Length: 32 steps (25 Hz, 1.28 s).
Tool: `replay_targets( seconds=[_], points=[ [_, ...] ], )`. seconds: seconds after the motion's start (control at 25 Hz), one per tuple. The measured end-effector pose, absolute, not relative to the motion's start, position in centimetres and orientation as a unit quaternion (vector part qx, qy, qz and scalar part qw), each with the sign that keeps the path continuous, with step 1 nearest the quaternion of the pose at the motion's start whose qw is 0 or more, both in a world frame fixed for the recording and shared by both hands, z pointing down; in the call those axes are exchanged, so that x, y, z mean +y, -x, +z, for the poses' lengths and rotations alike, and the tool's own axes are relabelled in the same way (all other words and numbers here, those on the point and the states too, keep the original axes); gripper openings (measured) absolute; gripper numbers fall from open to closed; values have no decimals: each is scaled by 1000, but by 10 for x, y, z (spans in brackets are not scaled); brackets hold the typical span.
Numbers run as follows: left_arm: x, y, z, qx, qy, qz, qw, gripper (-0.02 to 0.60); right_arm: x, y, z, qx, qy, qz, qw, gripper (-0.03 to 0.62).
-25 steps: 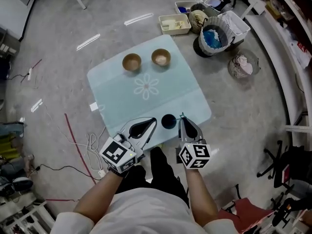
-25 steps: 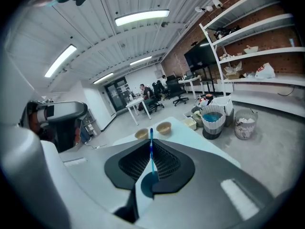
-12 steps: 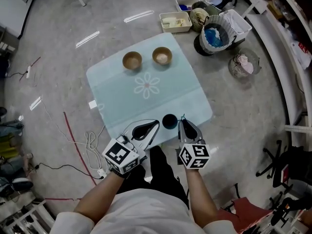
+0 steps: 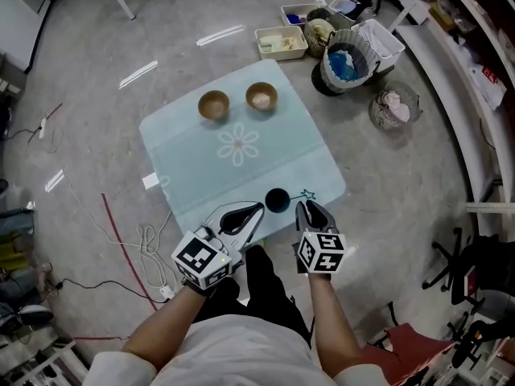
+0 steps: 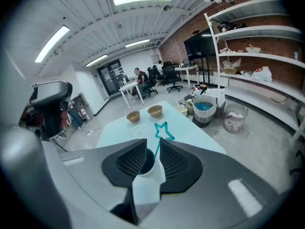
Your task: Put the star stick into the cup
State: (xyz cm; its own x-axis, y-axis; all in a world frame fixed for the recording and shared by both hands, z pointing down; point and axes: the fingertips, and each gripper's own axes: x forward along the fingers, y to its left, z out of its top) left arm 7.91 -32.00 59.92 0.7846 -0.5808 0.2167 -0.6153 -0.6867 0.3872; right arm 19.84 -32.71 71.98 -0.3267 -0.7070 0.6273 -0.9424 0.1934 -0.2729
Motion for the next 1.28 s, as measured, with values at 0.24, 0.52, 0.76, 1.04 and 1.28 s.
replay_targets(
  seconds=[0.24,0.52,0.76,1.04,1.28],
  points=[
    [-313,-81,599,-317,-921,40,222,3,-317,-202,714,-744,-559,321,175,67],
    [-302,-83,581,-306,-926,42,218,3,-307,-194,671,-753,-564,308,140,66],
    [-285,-75,563,-294,-932,37,210,3,-295,-177,623,-768,-564,280,115,64],
    [-253,-55,536,-291,-935,35,202,3,-265,-153,565,-781,-571,240,75,61],
    [-234,-30,504,-295,-937,17,184,3,-243,-126,516,-800,-562,202,45,58]
  ],
)
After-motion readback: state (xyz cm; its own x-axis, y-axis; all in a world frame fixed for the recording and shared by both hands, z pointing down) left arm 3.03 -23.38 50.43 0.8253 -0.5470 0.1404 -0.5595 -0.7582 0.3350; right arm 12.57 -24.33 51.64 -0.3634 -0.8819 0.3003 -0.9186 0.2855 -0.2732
